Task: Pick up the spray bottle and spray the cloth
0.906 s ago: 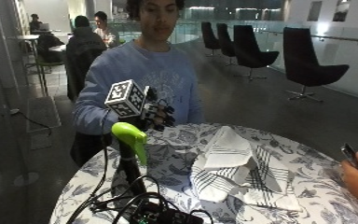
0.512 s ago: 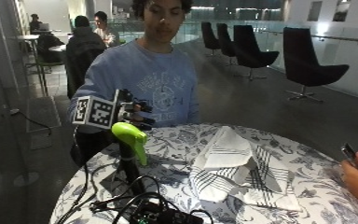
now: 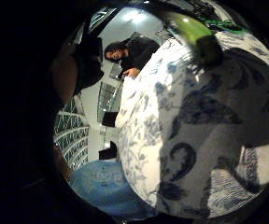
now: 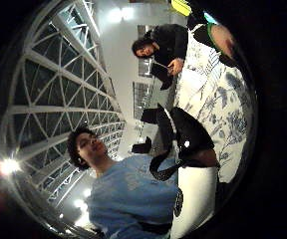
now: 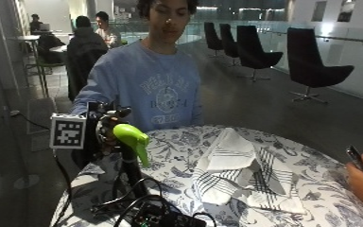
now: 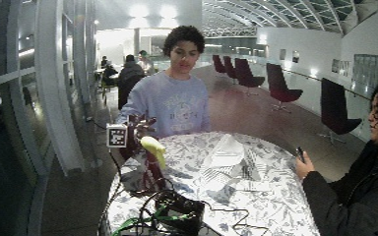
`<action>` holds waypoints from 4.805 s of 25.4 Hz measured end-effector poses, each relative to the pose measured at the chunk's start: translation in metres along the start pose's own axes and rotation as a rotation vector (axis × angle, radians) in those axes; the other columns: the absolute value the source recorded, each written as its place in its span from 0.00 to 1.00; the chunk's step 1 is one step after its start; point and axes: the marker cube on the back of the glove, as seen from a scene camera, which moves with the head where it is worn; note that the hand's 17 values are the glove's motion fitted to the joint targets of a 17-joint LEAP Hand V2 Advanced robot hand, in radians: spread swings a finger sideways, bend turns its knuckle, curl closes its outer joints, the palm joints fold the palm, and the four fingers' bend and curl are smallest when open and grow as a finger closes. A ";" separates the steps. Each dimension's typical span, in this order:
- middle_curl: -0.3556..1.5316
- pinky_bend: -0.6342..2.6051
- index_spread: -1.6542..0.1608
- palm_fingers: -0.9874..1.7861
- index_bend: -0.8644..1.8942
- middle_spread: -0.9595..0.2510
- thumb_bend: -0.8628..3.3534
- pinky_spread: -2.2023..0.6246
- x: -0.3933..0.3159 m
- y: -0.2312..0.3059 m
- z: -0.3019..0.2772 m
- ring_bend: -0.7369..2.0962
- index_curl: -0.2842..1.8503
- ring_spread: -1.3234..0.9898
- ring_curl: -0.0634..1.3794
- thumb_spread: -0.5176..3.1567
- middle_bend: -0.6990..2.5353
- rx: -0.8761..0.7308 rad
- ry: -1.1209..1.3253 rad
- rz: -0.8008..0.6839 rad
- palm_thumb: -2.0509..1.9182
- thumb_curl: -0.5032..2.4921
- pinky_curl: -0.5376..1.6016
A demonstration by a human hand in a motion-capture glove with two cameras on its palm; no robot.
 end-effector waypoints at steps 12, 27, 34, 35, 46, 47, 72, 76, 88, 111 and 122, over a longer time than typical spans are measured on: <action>0.37 0.27 0.73 0.66 0.35 0.76 0.25 0.83 0.055 -0.073 -0.032 0.41 0.24 0.56 0.26 0.45 0.33 0.201 0.048 0.092 0.68 0.26 0.39; 0.38 0.28 0.73 0.66 0.35 0.74 0.23 0.82 0.075 -0.149 -0.007 0.41 0.24 0.56 0.28 0.43 0.31 0.133 0.115 0.059 0.70 0.28 0.40; 0.38 0.32 0.74 0.76 0.37 0.72 0.23 0.77 0.072 -0.158 -0.005 0.39 0.26 0.55 0.27 0.41 0.29 0.249 0.264 0.085 0.73 0.29 0.42; 0.38 0.33 0.75 0.77 0.36 0.72 0.23 0.76 0.071 -0.159 -0.005 0.40 0.26 0.55 0.27 0.41 0.29 0.257 0.278 0.080 0.73 0.30 0.43; 0.40 0.35 0.76 0.79 0.36 0.71 0.21 0.72 -0.001 -0.144 0.026 0.43 0.27 0.54 0.31 0.35 0.29 -0.129 0.426 0.074 0.76 0.33 0.45; 0.40 0.35 0.76 0.79 0.36 0.71 0.21 0.72 -0.008 -0.141 0.034 0.43 0.27 0.54 0.31 0.35 0.29 -0.168 0.449 0.071 0.76 0.33 0.45; 0.41 0.35 0.77 0.78 0.36 0.72 0.20 0.71 -0.059 -0.140 0.158 0.44 0.29 0.54 0.32 0.32 0.29 -0.685 0.893 0.243 0.76 0.36 0.45; 0.42 0.35 0.77 0.78 0.36 0.72 0.20 0.71 -0.061 -0.140 0.165 0.44 0.29 0.54 0.32 0.32 0.29 -0.699 0.903 0.254 0.76 0.37 0.45; 0.42 0.35 0.77 0.78 0.36 0.72 0.20 0.72 -0.058 -0.137 0.170 0.44 0.29 0.54 0.32 0.32 0.29 -0.729 0.927 0.281 0.76 0.37 0.44; 0.42 0.34 0.77 0.78 0.36 0.73 0.20 0.72 -0.116 -0.118 0.267 0.44 0.29 0.54 0.32 0.32 0.29 -0.403 0.166 -0.170 0.76 0.38 0.44; 0.42 0.34 0.77 0.77 0.36 0.74 0.20 0.73 -0.139 -0.069 0.423 0.44 0.29 0.55 0.32 0.33 0.29 -0.472 -0.149 -0.222 0.76 0.38 0.44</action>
